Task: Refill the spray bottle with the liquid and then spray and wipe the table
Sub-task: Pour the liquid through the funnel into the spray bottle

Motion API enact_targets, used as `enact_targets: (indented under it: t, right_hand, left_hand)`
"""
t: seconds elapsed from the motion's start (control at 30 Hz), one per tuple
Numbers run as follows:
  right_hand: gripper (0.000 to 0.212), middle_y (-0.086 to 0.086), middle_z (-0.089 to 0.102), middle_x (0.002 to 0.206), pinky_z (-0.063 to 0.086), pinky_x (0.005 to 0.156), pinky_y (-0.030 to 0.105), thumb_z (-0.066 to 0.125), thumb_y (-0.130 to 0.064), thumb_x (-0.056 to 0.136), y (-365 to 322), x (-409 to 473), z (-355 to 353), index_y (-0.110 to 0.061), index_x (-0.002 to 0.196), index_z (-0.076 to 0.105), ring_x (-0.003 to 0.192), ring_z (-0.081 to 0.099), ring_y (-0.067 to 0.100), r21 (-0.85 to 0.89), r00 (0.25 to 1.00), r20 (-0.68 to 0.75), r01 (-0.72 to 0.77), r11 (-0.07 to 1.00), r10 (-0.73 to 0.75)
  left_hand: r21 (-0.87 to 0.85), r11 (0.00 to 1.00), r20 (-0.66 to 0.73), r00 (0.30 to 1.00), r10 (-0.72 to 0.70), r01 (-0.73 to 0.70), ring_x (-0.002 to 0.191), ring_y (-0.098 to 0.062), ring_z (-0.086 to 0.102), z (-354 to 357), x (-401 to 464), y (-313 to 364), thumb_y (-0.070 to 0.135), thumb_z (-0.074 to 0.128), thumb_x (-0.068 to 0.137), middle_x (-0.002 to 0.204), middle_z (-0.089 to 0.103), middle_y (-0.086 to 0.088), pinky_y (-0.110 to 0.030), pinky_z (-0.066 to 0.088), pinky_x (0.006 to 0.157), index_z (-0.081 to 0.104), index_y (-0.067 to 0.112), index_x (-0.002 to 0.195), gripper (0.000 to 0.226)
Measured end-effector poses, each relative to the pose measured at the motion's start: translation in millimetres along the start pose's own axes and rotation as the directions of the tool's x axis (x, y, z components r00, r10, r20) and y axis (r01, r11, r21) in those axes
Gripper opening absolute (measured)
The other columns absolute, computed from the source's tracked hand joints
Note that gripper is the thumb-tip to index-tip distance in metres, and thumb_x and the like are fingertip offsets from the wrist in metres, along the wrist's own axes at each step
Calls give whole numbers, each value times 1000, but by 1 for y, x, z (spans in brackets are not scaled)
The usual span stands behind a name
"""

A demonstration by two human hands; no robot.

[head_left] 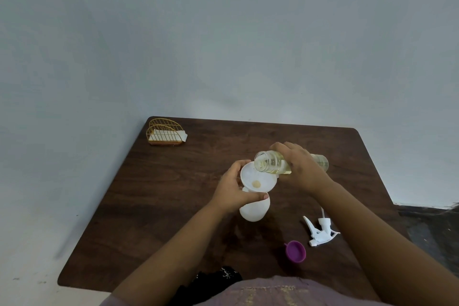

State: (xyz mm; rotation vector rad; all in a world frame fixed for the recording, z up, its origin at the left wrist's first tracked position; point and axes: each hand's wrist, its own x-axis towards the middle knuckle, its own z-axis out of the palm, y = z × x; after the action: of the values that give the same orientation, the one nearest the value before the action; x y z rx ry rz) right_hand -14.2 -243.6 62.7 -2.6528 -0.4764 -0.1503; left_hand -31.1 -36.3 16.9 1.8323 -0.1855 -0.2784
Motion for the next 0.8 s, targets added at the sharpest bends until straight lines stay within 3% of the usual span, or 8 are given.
enact_targets:
  t: [0.8]
  right_hand:
    - [46, -5, 56, 91, 46, 80, 37, 77, -25, 71, -4, 0, -3, -25, 110, 54, 85, 52, 15, -34, 1000, 23, -13, 999, 14]
  left_hand:
    - [-1, 1000, 5, 1000, -16, 16, 110, -8, 59, -1, -1, 2, 26, 94, 59, 122, 58, 16, -23, 57, 81, 49, 33, 125, 80]
